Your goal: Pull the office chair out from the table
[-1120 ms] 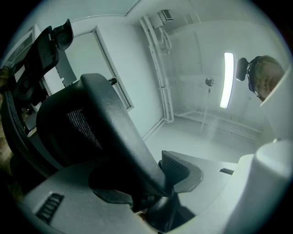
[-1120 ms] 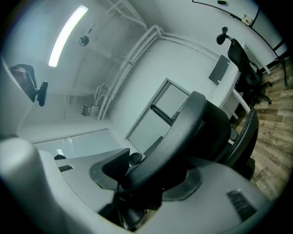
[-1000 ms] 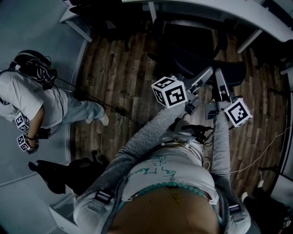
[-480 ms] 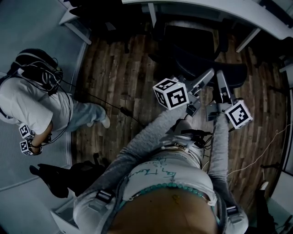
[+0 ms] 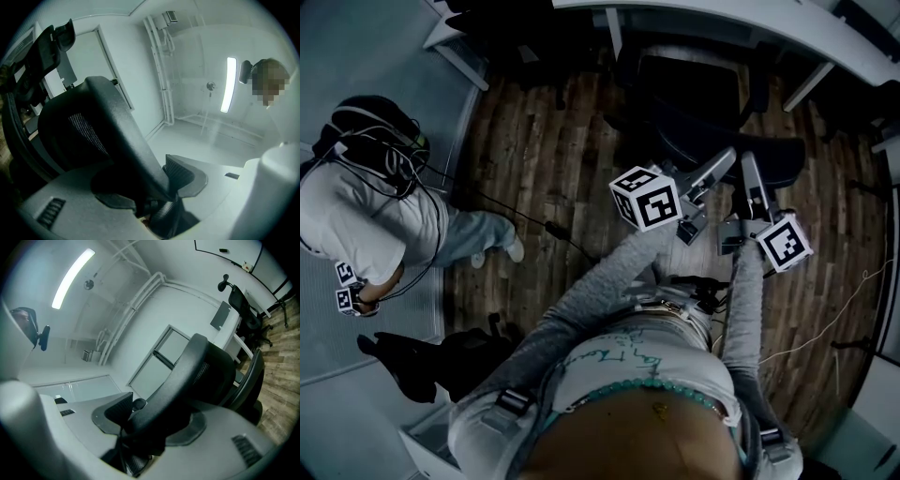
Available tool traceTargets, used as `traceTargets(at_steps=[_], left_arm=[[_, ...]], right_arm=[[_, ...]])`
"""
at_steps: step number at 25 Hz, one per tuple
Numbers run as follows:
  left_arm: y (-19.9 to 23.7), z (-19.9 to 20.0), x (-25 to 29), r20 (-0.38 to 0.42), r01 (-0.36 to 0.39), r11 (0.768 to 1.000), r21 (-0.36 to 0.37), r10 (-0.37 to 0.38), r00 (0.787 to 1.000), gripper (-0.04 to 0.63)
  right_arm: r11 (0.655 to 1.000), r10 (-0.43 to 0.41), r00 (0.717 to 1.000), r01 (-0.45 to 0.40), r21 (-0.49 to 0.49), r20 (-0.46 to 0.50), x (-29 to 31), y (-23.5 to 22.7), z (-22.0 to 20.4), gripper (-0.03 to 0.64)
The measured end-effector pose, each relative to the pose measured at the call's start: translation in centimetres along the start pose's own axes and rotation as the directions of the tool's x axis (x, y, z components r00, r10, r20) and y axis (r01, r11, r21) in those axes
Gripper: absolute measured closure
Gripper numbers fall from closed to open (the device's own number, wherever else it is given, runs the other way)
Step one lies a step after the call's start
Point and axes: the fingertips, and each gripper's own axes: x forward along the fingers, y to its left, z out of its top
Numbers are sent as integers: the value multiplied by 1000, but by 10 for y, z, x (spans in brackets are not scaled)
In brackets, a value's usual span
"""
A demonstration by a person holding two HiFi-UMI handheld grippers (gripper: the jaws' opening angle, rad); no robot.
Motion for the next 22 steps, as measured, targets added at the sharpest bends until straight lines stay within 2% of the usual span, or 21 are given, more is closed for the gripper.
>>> traceTargets(at_steps=[8, 13, 16, 22], left_arm=[[-3, 4, 1, 24, 1, 1000, -3, -1, 1000, 367], [-3, 4, -11, 65, -52, 999, 14, 51, 997, 362], [-4, 1, -22, 80, -77, 997, -1, 76, 994, 362], [-9, -9, -40, 68, -130, 991, 27, 128, 989, 364]], right_arm=[[1000, -3, 1000, 3, -13, -22, -2, 5, 3, 377], [1000, -1, 999, 0, -18, -52, -15, 4, 1, 373], [999, -1, 998, -1, -39, -69, -25, 5, -2, 373], [999, 1, 994, -4, -36, -106, -46, 5, -10, 373]])
